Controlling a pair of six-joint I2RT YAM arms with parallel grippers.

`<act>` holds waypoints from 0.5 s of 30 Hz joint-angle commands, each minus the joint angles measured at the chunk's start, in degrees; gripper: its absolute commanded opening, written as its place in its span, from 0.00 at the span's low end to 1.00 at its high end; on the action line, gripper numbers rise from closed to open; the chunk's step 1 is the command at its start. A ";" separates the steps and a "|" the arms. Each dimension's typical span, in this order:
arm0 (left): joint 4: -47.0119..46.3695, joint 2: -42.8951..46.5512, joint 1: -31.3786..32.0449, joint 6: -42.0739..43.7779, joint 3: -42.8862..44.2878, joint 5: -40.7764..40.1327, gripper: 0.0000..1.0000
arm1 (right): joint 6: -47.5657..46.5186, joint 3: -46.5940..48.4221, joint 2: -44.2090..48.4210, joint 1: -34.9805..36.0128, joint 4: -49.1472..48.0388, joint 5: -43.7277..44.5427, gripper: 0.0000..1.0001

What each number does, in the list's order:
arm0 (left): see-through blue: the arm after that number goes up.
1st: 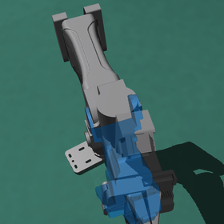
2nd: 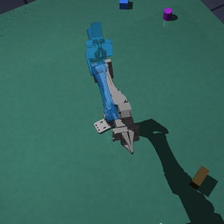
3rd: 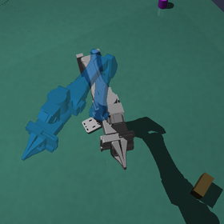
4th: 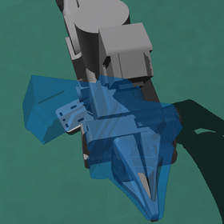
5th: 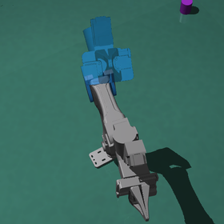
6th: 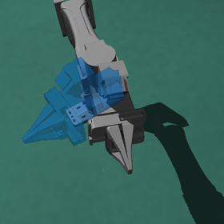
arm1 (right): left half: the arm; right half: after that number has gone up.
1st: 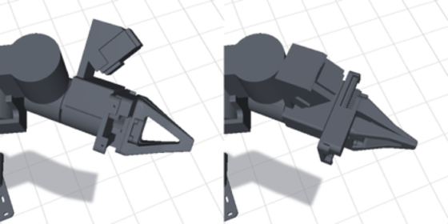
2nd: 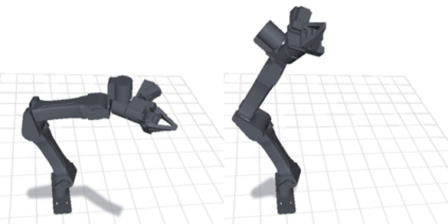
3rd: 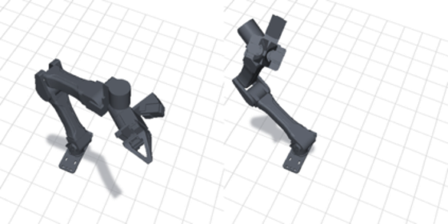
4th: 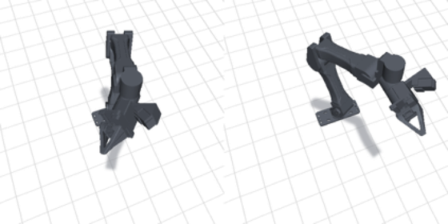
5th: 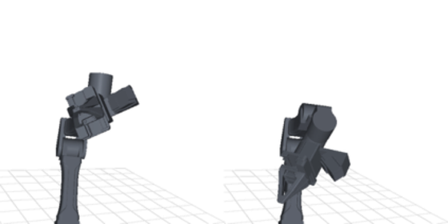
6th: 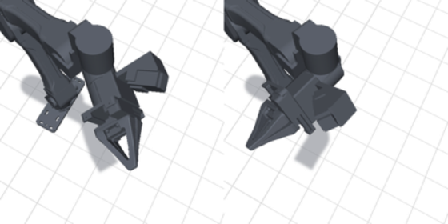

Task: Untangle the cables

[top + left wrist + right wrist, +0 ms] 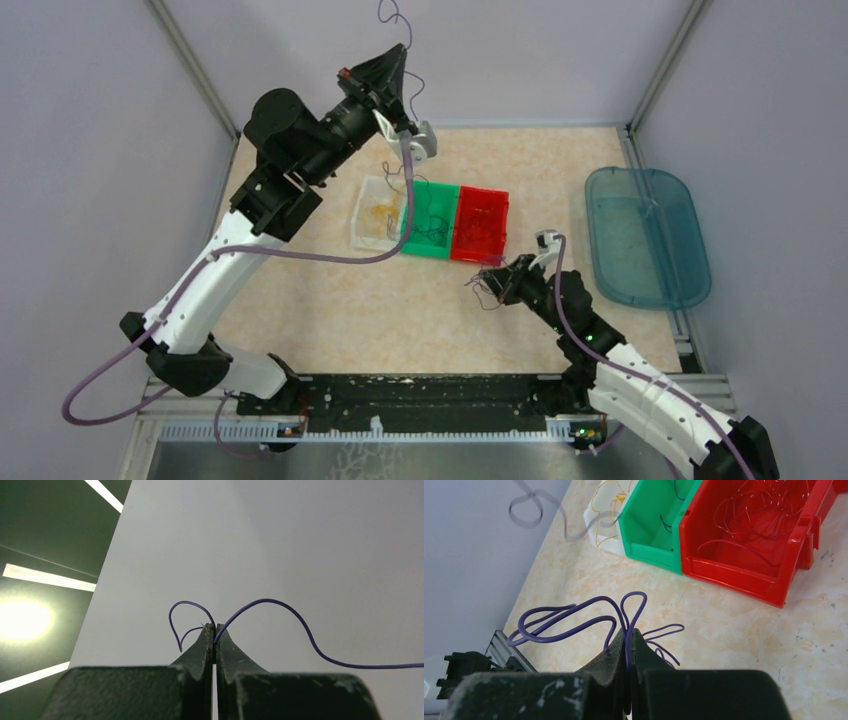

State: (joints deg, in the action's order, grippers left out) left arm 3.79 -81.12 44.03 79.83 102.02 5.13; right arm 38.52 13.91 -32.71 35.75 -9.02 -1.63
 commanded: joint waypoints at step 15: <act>-12.72 -6.25 -9.14 -5.15 -2.16 4.41 0.00 | 0.98 0.98 4.07 -0.41 0.16 1.23 0.00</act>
State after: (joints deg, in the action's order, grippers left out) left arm -4.29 -86.67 35.86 74.37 102.43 7.51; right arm 39.00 13.89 -30.68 35.75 -8.67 -1.43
